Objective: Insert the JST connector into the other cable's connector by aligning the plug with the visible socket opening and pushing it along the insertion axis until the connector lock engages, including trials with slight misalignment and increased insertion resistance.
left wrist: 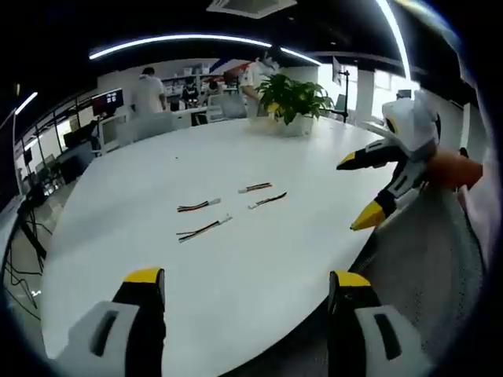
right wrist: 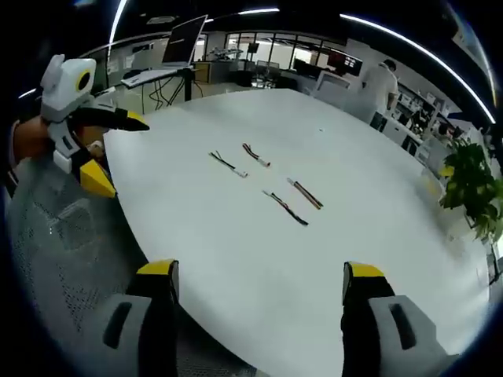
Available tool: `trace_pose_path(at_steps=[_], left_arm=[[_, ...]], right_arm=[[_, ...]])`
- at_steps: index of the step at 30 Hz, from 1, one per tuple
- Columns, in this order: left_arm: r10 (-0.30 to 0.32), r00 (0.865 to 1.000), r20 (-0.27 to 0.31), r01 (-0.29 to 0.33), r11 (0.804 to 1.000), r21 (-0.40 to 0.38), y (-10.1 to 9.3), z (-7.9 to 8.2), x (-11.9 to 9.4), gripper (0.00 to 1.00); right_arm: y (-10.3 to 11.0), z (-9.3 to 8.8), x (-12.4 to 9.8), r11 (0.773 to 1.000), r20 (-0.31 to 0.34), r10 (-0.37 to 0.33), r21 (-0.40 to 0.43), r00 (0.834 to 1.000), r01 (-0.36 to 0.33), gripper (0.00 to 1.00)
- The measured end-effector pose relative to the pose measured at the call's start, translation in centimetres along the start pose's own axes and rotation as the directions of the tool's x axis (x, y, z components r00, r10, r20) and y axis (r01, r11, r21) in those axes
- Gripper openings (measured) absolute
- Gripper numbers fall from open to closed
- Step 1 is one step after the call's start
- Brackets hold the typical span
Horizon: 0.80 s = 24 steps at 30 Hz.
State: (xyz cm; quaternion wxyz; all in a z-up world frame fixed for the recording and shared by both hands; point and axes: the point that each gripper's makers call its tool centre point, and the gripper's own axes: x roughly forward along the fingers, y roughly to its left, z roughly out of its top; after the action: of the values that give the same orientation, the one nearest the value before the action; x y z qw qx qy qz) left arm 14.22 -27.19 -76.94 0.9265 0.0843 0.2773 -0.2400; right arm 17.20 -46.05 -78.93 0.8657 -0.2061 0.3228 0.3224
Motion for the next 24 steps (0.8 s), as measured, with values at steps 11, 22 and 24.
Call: trace_pose_path(at_steps=[11,22,24], left_arm=[[-0.004,1.000,-0.009,0.004,1.000,0.020,0.03,-0.30,-0.01,0.83],[-0.001,1.000,-0.009,0.001,1.000,0.022,0.20,-0.31,0.01,0.83],[0.000,1.000,-0.011,0.000,1.000,0.022,0.20,-0.32,0.01,0.83]], right_arm=[[-0.09,-0.80,0.25,0.999,-0.052,-0.023,-0.023,0.998,0.022,0.98],[0.00,-0.79,0.30,1.000,-0.055,-0.018,-0.026,0.998,0.016,0.99],[-0.01,-0.76,0.32,1.000,-0.052,-0.015,-0.020,0.999,0.014,0.99]])
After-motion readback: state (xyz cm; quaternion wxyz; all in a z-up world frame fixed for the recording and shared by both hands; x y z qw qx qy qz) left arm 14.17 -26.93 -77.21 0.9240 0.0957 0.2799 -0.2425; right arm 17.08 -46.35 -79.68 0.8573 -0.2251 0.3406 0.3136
